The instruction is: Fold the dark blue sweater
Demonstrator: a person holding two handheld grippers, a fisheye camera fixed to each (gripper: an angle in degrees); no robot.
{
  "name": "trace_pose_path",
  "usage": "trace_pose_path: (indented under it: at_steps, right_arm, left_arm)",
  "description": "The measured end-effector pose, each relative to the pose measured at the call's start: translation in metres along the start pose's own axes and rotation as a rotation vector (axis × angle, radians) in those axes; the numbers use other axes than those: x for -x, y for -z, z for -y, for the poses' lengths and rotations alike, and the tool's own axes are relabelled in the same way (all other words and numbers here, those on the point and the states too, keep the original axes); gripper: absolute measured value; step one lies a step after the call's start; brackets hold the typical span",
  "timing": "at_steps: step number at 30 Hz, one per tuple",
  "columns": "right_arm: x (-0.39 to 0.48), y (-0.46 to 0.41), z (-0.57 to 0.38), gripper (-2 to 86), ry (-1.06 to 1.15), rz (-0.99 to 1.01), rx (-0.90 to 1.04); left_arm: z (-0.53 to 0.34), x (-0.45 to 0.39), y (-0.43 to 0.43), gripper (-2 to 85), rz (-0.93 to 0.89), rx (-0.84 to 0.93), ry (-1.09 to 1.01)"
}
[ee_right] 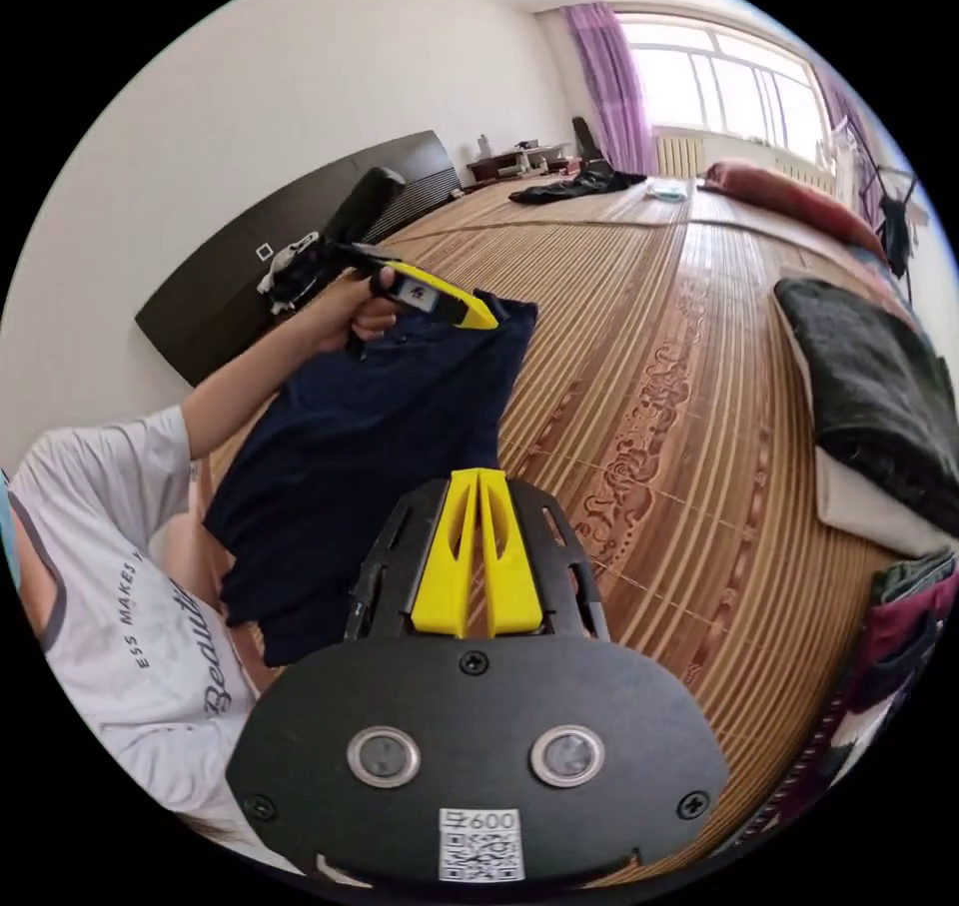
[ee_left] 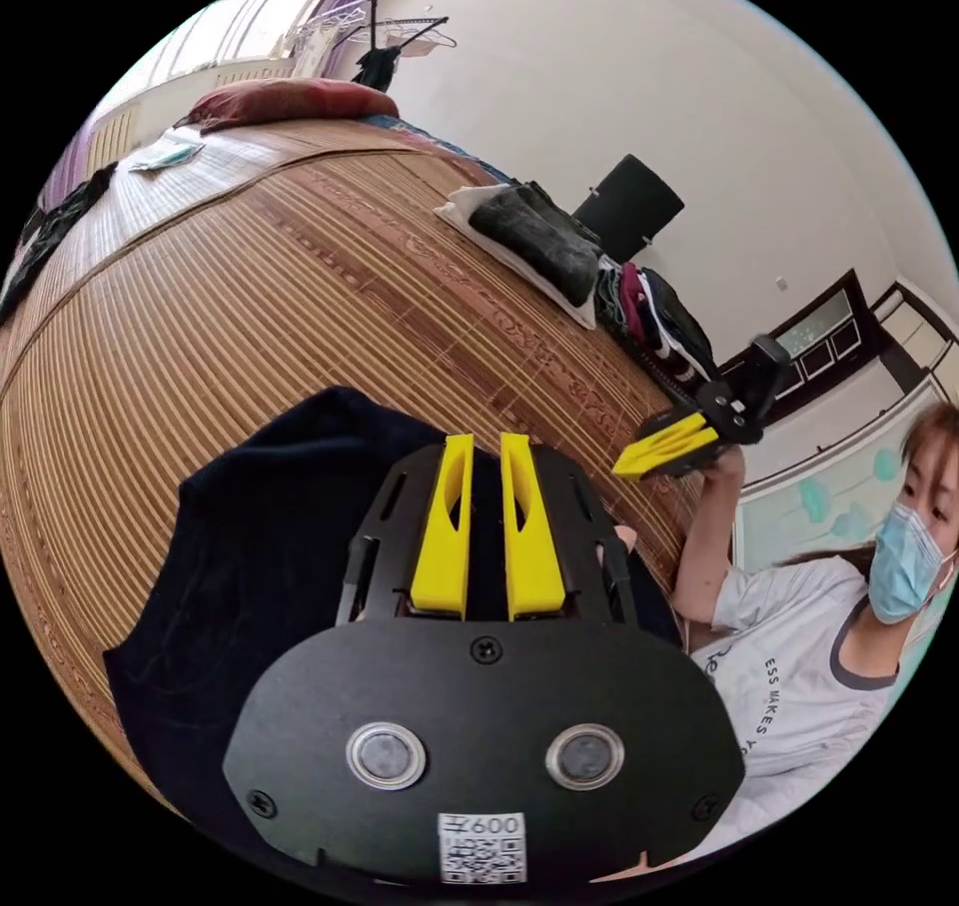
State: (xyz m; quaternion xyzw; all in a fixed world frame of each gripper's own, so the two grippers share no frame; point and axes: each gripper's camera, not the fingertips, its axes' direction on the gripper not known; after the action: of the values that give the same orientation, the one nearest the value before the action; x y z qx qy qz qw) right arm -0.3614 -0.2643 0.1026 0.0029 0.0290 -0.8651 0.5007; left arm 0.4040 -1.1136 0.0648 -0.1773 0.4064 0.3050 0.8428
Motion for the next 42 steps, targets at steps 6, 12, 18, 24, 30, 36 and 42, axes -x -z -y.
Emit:
trace_pose_path:
  at_steps: [6,12,18,24,30,36,42]
  right_arm:
    - [-0.03,-0.018,0.018,-0.8,-0.018,-0.022,0.074]
    - [-0.053,-0.027,0.034,-0.9,-0.047,-0.052,0.128]
    - [-0.058,-0.026,0.047,-0.9,-0.042,-0.112,0.139]
    - [-0.052,-0.028,0.062,-0.9,-0.018,-0.209,0.172]
    - [-0.054,-0.019,0.066,-0.9,0.008,-0.189,0.152]
    - [-0.063,-0.014,0.067,-0.9,0.003,-0.123,0.144]
    - [-0.058,-0.019,0.075,-0.9,0.015,-0.114,0.142]
  left_arm:
    - [-0.027,-0.019,-0.051,1.7,-0.245,0.035,0.02]
    - [-0.057,0.007,-0.103,0.9,-0.159,0.026,0.079]
    - [-0.072,0.02,-0.123,0.4,-0.257,-0.019,0.103]
    - [-0.078,0.009,-0.136,0.3,-0.151,-0.014,0.061]
    - [-0.085,0.012,-0.15,0.2,-0.156,-0.017,0.063]
    - [-0.092,0.016,-0.161,0.2,-0.163,-0.019,0.065]
    - [-0.098,0.02,-0.171,0.2,-0.183,-0.022,0.073]
